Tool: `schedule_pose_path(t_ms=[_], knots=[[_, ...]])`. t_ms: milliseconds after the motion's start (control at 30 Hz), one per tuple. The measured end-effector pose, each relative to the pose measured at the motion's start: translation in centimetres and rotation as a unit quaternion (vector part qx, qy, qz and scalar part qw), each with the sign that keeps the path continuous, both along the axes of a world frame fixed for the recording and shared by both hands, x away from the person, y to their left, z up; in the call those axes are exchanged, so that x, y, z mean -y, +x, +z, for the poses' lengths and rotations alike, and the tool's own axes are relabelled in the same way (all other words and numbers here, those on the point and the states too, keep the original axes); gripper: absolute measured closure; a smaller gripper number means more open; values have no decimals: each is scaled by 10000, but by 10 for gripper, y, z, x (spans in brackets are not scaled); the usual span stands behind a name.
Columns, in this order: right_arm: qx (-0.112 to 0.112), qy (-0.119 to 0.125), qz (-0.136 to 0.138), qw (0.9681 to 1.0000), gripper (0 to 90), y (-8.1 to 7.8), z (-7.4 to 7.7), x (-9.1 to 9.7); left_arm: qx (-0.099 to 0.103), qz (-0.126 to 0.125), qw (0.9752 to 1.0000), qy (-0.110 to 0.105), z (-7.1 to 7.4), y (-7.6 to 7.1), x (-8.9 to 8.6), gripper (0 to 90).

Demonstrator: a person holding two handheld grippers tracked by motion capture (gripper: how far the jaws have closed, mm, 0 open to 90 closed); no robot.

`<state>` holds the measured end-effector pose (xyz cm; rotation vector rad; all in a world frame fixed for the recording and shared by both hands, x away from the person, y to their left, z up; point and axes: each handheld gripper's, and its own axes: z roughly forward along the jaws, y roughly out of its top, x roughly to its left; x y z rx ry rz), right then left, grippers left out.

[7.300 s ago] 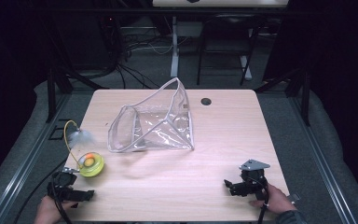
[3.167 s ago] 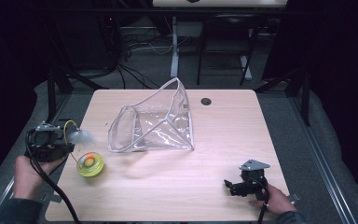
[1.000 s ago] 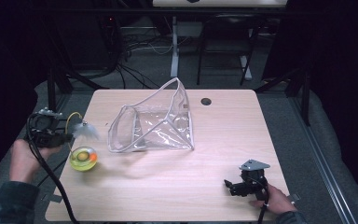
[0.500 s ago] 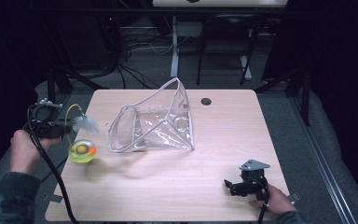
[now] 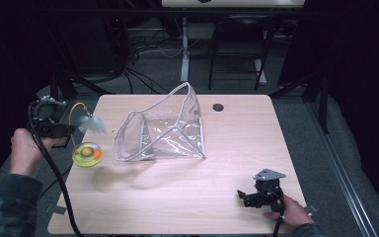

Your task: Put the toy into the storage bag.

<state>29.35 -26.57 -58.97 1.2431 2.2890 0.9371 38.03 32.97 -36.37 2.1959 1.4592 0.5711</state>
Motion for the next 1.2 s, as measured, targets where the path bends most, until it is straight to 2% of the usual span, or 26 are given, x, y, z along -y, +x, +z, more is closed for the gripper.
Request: schedule_pose_path(t_ms=[133, 300, 433, 467, 567, 800, 1000, 1200], knots=[[-3, 20, 12, 10000, 0, 0, 0, 0, 87, 22, 10000, 35, 6, 4, -1, 885], [-7, -12, 12, 10000, 0, 0, 0, 0, 76, 12, 9999, 109, 9, 10, 1, 885], [-15, -7, 3, 10000, 0, 0, 0, 0, 71, 24, 10000, 59, 11, 15, 2, 885], [-15, 15, 6, 10000, 0, 0, 0, 0, 89, 34, 9999, -31, 14, 18, 2, 885], [-16, 23, 6, 10000, 0, 0, 0, 0, 75, 19, 10000, -7, 17, 21, 3, 885], [-4, 42, -4, 10000, 0, 0, 0, 0, 199, 34, 9998, 64, 30, 28, 8, 885], [-15, 25, 6, 10000, 0, 0, 0, 0, 313, 37, 9995, 28, 39, 33, 10, 885], [-16, -18, 4, 10000, 0, 0, 0, 0, 285, 53, 9996, -44, 42, 40, 9, 885]])
